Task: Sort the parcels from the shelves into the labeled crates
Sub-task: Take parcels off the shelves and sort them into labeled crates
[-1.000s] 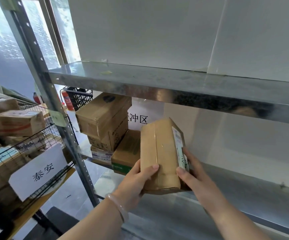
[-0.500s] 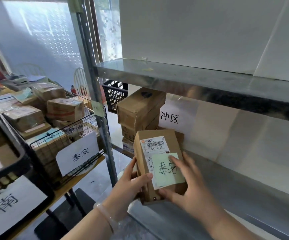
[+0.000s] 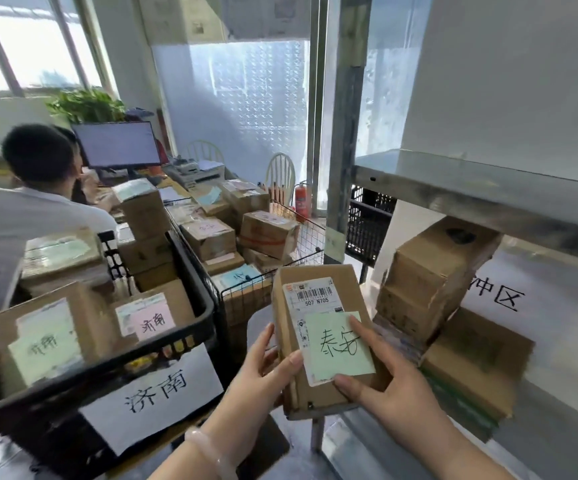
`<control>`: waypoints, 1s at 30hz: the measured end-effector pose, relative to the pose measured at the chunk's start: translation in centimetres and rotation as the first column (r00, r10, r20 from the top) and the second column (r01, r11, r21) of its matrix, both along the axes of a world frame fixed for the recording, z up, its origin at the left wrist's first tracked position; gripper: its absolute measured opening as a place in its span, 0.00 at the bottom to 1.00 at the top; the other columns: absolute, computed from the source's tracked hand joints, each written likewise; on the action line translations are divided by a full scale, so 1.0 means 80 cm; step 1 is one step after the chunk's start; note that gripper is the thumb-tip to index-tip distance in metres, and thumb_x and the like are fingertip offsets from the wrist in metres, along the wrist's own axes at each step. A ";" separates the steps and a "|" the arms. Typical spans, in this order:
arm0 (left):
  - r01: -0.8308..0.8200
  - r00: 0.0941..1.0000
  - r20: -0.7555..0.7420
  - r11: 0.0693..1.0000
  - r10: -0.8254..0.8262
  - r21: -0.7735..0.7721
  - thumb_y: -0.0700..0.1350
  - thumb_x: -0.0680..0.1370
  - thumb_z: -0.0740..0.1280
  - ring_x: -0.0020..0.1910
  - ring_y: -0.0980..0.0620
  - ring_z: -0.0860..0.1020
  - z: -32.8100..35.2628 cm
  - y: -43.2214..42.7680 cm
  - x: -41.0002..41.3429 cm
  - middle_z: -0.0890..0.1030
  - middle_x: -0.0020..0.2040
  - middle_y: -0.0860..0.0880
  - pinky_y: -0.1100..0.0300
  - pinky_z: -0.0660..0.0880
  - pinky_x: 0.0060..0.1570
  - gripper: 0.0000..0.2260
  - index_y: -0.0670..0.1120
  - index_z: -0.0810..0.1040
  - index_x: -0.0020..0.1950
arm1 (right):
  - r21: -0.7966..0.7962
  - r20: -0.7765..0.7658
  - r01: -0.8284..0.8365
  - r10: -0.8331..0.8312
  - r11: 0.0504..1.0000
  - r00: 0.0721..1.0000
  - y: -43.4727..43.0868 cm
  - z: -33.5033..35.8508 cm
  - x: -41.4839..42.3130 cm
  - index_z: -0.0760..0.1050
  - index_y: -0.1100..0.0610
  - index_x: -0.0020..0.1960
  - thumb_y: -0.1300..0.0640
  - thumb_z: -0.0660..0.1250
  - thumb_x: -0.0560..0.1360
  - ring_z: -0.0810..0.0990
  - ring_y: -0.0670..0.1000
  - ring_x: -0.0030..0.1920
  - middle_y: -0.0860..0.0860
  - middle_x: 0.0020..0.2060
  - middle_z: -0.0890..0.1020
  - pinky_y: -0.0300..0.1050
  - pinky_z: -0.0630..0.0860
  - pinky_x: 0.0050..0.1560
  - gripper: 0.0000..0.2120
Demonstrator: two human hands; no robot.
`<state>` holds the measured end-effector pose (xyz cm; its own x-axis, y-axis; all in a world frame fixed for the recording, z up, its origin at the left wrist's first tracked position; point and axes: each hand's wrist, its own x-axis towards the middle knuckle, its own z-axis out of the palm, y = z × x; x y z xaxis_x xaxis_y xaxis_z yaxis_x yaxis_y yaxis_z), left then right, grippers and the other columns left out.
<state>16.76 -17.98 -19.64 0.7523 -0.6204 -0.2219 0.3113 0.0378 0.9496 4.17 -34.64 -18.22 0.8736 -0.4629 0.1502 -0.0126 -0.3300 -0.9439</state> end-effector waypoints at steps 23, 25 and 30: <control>-0.166 0.852 0.523 0.956 0.016 0.241 0.65 0.72 0.65 0.62 0.68 0.72 0.054 0.164 0.329 0.70 0.68 0.64 0.67 0.69 0.59 0.27 0.69 0.65 0.70 | -0.166 -0.138 -0.108 0.085 0.980 0.987 0.010 0.119 0.503 0.66 0.43 0.72 0.50 0.76 0.70 0.74 0.53 0.63 0.49 0.67 0.72 0.56 0.73 0.64 0.34; -0.162 0.847 0.532 0.953 0.001 0.255 0.60 0.77 0.66 0.59 0.73 0.72 0.051 0.170 0.347 0.70 0.67 0.66 0.69 0.69 0.56 0.21 0.72 0.65 0.68 | -0.239 -0.172 -0.088 0.048 0.967 0.984 0.009 0.115 0.540 0.69 0.44 0.68 0.49 0.76 0.70 0.73 0.54 0.62 0.52 0.67 0.72 0.52 0.72 0.61 0.30; -0.144 0.854 0.520 0.943 -0.036 0.301 0.60 0.77 0.66 0.58 0.76 0.71 0.046 0.177 0.379 0.70 0.66 0.67 0.79 0.70 0.47 0.19 0.76 0.65 0.64 | -0.399 -0.292 -0.139 0.018 0.906 0.956 0.007 0.100 0.605 0.73 0.45 0.65 0.48 0.68 0.77 0.72 0.56 0.64 0.56 0.69 0.71 0.48 0.69 0.60 0.17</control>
